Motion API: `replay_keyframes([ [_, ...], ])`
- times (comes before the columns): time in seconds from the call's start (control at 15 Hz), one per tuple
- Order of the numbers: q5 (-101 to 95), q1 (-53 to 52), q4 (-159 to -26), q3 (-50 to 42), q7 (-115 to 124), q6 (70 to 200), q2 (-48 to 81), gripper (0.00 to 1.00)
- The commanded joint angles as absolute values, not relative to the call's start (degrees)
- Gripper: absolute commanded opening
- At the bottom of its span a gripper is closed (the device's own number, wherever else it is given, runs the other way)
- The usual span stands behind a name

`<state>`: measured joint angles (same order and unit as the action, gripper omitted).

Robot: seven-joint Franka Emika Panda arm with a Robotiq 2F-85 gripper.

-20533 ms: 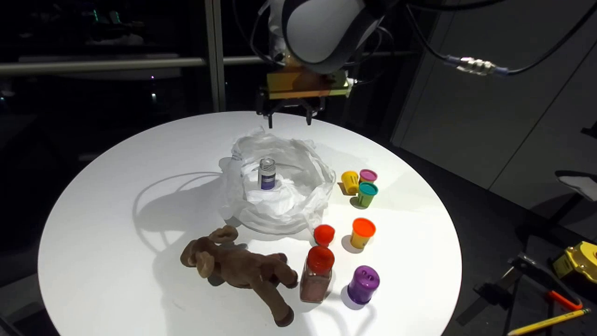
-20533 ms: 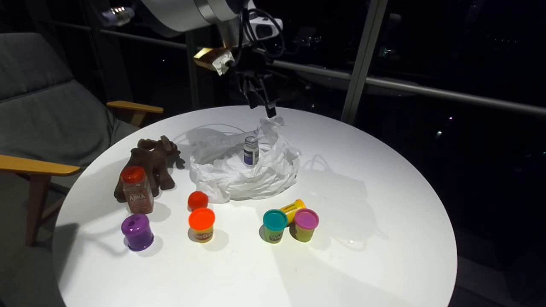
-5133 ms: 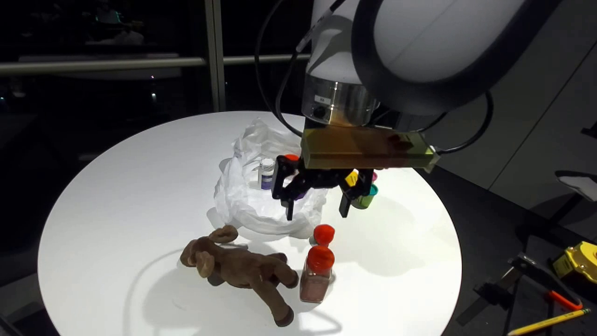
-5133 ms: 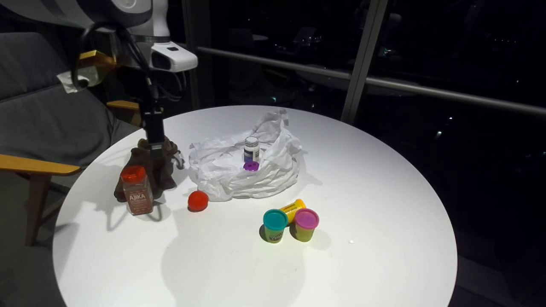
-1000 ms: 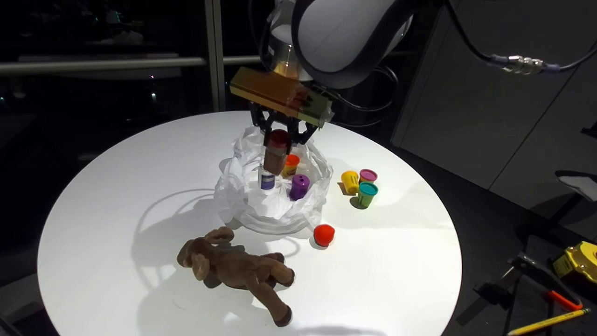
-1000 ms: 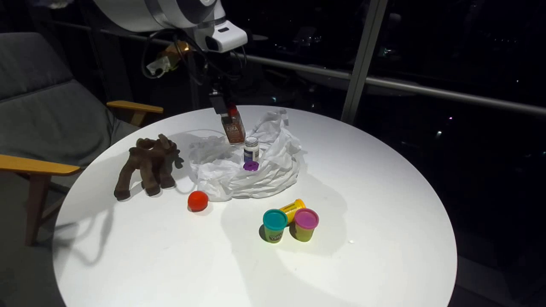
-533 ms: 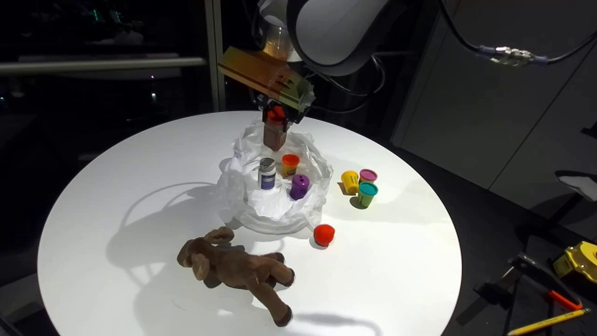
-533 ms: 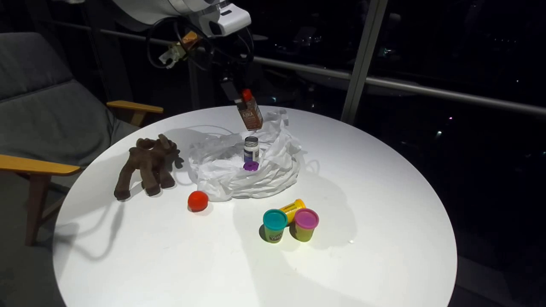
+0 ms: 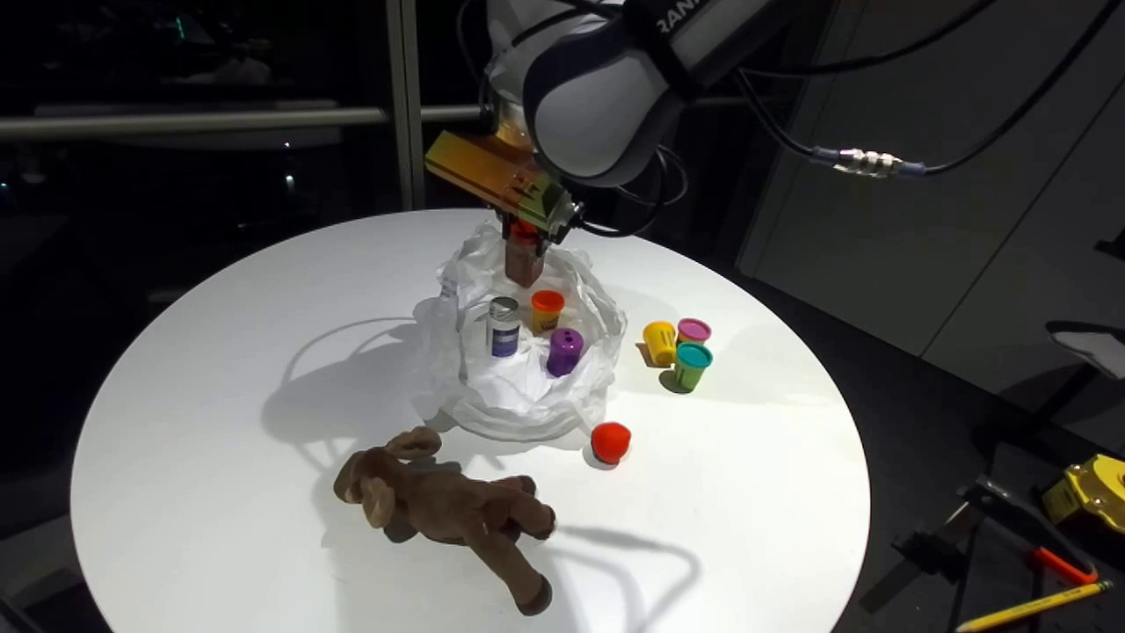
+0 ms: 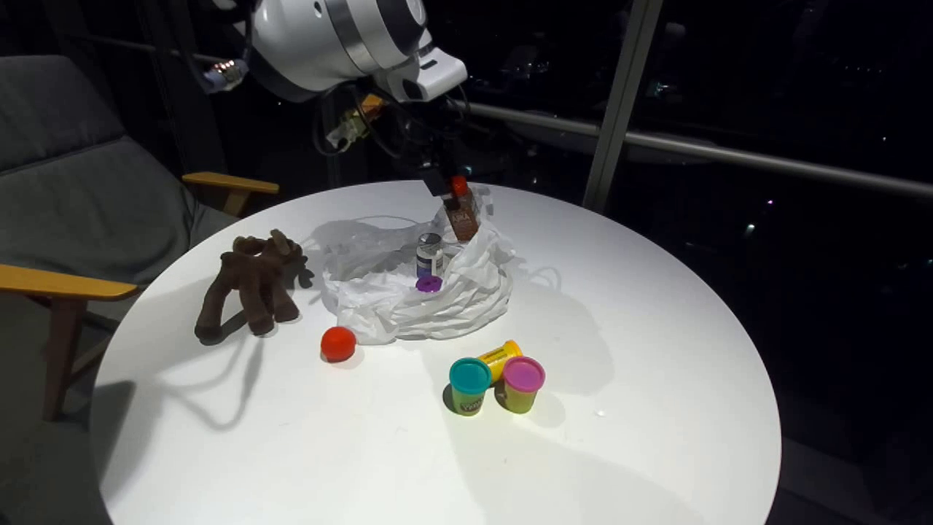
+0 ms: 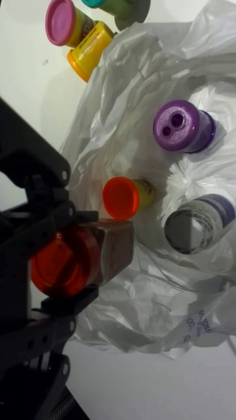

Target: Pick the objects on the table and put them in the plastic bag

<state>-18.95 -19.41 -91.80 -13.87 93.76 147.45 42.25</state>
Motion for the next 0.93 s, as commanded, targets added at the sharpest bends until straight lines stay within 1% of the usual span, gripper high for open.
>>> replay_keyframes([
  [0.0,-16.47,-15.53,-85.85,-11.57,89.09,145.50,45.79,0.25],
  [0.2,-12.30,-11.70,-84.36,-7.82,82.69,145.95,46.82,0.25],
  [0.47,-6.62,-9.28,-82.63,-4.43,75.54,145.52,47.55,0.25],
  [0.87,-4.09,-10.78,-79.07,-4.49,71.89,142.20,50.97,0.25],
])
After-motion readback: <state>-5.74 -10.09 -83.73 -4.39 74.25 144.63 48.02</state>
